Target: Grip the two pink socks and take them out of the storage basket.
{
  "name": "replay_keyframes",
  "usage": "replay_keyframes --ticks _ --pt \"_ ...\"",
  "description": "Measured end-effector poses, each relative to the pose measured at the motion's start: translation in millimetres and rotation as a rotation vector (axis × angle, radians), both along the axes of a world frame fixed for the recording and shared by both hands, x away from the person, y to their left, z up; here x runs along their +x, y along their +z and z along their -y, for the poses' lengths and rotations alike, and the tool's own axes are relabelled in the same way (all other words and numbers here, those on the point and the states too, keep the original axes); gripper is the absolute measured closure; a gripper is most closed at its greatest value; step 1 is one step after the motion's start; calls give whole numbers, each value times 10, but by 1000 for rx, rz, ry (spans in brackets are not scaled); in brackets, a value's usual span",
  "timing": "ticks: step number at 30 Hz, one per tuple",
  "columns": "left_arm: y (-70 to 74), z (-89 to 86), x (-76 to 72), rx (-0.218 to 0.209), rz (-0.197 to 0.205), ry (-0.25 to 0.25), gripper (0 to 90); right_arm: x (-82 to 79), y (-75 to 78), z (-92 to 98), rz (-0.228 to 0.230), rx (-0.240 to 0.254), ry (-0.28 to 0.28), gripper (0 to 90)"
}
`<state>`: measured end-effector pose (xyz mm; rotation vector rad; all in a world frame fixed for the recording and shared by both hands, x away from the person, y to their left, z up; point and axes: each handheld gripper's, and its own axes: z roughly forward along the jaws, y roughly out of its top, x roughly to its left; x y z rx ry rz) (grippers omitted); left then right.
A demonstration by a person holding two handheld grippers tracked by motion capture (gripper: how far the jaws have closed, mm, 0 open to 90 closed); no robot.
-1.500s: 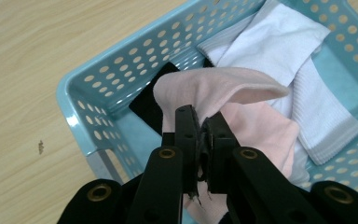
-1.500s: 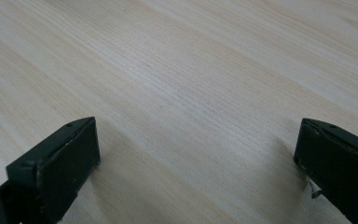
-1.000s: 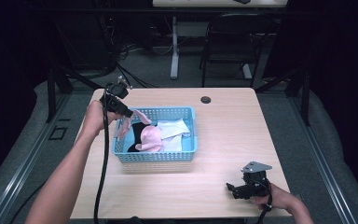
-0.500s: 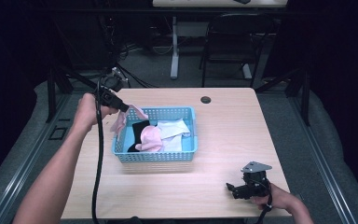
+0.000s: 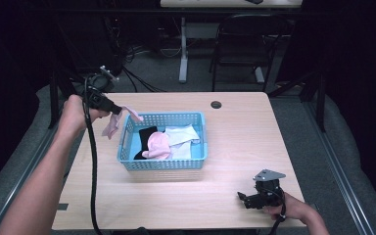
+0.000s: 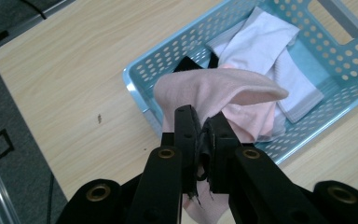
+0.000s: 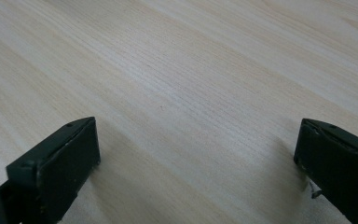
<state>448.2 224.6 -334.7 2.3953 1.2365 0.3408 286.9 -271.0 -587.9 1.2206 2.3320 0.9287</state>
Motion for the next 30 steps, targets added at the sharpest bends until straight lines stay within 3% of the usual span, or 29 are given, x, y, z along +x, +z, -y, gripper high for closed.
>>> replay_keyframes --ticks 6,18,30 --pt "18 -177 -61 4 12 25 848 0 0 0 0 0 0 0" --pt "-65 -522 -154 4 -4 82 849 0 1 1 -2 -1 2 0" --pt "-316 -811 -211 -4 -39 153 858 0 1 -1 -2 0 0 0"
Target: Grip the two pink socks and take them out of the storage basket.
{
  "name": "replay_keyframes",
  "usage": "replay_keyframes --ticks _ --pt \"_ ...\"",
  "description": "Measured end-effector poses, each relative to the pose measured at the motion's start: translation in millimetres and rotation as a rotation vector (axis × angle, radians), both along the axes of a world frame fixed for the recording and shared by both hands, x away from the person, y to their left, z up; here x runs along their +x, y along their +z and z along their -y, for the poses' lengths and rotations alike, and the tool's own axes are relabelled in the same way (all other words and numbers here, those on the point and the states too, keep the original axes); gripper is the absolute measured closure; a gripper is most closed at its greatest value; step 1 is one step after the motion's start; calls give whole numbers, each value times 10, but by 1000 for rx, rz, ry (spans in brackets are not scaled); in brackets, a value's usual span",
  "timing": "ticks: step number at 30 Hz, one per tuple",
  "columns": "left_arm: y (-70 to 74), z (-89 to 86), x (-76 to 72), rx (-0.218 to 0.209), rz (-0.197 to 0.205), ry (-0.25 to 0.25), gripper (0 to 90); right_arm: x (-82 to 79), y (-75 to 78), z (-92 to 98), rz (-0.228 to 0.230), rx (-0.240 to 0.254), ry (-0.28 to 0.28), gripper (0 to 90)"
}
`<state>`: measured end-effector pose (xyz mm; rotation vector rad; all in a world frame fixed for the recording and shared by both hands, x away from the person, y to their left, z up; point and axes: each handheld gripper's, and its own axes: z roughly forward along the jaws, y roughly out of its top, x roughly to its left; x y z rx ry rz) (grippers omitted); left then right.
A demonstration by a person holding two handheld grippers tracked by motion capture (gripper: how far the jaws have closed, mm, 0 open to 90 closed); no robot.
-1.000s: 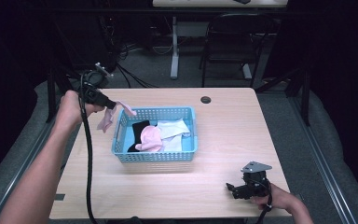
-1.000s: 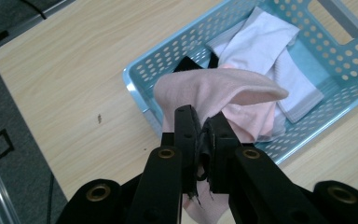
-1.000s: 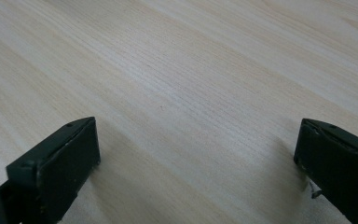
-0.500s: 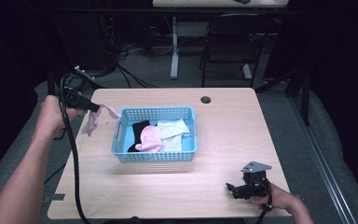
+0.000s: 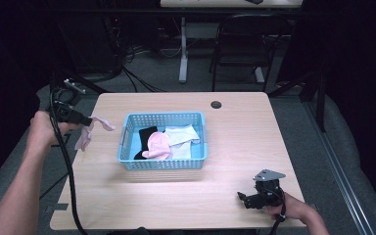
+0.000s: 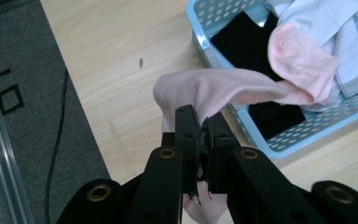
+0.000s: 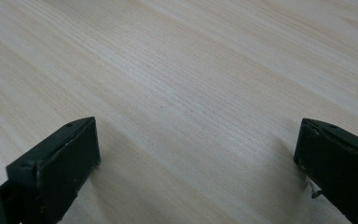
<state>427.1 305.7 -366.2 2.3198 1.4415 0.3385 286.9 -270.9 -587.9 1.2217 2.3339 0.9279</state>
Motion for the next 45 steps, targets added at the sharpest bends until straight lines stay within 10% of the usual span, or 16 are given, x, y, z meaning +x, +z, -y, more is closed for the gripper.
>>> replay_keyframes --ticks 45 --pt "-1436 -228 -176 -20 -185 139 854 9 0 6 4 0 13 0"
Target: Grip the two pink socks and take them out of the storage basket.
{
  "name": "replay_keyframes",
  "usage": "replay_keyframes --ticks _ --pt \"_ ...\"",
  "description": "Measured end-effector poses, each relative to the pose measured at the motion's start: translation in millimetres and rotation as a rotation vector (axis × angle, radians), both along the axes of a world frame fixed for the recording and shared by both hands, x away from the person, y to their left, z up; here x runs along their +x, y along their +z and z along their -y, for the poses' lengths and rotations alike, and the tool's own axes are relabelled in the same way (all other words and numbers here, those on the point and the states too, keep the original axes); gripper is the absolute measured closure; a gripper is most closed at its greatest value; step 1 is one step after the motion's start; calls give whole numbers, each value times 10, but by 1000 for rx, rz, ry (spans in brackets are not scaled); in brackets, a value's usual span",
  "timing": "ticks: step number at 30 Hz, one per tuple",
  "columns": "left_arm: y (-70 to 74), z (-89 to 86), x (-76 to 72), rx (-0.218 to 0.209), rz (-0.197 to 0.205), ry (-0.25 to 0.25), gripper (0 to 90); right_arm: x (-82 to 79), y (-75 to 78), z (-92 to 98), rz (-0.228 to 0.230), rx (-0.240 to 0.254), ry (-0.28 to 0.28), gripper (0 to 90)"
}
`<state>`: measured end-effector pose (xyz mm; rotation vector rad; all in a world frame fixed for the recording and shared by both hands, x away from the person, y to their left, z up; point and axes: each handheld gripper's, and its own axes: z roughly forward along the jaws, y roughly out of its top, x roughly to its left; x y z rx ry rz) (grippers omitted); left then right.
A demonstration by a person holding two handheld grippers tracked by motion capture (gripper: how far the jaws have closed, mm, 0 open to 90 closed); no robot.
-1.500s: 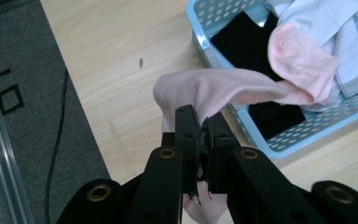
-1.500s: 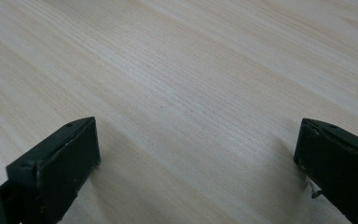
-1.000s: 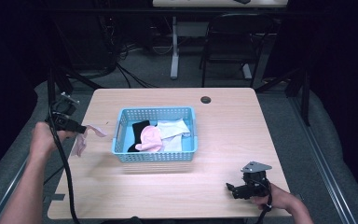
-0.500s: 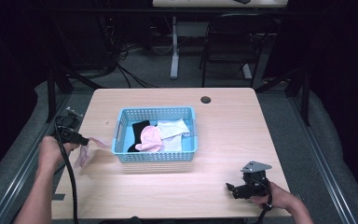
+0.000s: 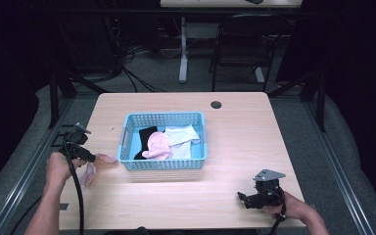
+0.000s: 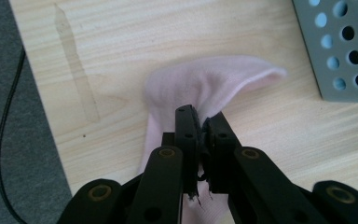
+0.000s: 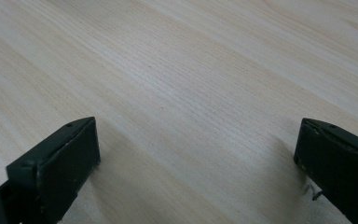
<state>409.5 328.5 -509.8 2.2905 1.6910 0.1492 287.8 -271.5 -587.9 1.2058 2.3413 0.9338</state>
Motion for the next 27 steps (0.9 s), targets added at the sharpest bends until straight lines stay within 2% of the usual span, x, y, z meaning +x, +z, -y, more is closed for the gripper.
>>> replay_keyframes --ticks 7,9,11,13,15,18,22,25,27 --pt "-143 3 28 -6 -34 -3 845 -1 3 -2 -5 -1 -2 0" --pt "-155 -4 39 -21 -43 -6 831 2 2 -4 -4 2 1 0" --pt "-144 -15 41 -59 -49 -8 794 2 2 -4 -4 2 1 0" --pt "-114 -18 38 -70 -41 -4 722 3 2 -4 -4 2 2 0" --pt "-70 -24 31 -94 -37 1 613 3 2 -4 -4 2 2 0" --pt "23 -36 14 -121 -16 8 461 3 2 -4 -4 2 2 0" --pt "153 -64 -9 -132 24 17 286 3 2 -4 -4 2 2 0" --pt "249 -90 -25 -138 51 25 187 4 0 -5 -1 3 3 0" --pt "318 -94 -36 -146 73 32 153 5 0 -5 -2 3 3 0"
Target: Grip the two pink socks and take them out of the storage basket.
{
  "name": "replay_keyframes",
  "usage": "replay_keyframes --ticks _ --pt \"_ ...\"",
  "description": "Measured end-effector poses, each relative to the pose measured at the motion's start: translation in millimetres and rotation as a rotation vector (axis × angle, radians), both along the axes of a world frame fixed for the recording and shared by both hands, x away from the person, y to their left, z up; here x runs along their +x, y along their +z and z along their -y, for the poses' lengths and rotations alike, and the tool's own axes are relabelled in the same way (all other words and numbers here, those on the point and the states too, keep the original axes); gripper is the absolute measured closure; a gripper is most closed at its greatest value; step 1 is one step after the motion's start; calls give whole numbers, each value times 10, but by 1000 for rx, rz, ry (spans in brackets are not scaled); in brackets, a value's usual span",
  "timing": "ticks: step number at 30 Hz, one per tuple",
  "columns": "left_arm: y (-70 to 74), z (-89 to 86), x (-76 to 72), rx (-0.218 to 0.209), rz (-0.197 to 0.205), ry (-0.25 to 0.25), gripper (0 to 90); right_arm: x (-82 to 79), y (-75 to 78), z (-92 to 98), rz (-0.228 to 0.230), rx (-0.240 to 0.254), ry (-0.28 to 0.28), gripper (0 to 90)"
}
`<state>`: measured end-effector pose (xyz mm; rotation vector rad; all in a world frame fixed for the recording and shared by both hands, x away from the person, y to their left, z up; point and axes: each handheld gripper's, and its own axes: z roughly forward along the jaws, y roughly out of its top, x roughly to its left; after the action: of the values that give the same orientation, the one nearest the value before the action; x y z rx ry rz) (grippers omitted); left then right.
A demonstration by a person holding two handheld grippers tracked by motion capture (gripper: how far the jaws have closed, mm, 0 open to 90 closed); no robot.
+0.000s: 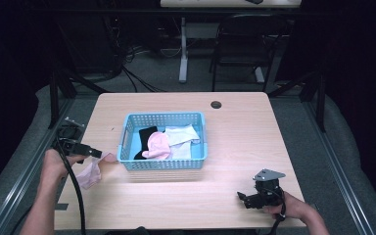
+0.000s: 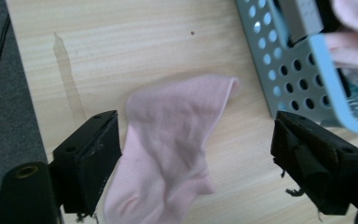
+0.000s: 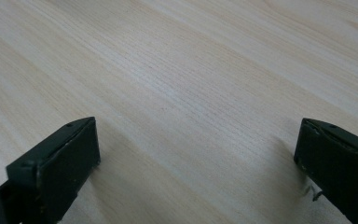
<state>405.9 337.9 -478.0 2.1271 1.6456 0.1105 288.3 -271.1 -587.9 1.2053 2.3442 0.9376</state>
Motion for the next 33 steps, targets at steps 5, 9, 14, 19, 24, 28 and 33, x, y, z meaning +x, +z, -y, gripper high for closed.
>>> replay_keyframes --ticks 5,9,14,19,24,28,33 --pt "173 100 -12 5 47 -17 82 1 0 -3 1 0 0 0" --pt "262 258 4 22 51 -56 48 1 3 -6 0 -9 -2 0" --pt "349 456 51 35 70 -93 16 1 2 -7 0 -5 -2 0" --pt "422 616 106 39 87 -121 1 0 1 -7 2 -6 -5 0" --pt "456 807 164 65 90 -167 0 1 1 -7 1 -3 -3 0" --pt "459 990 214 82 85 -226 6 -1 4 -6 1 -10 -4 0" --pt "434 1239 291 92 84 -284 9 -4 0 -9 2 0 -6 0"
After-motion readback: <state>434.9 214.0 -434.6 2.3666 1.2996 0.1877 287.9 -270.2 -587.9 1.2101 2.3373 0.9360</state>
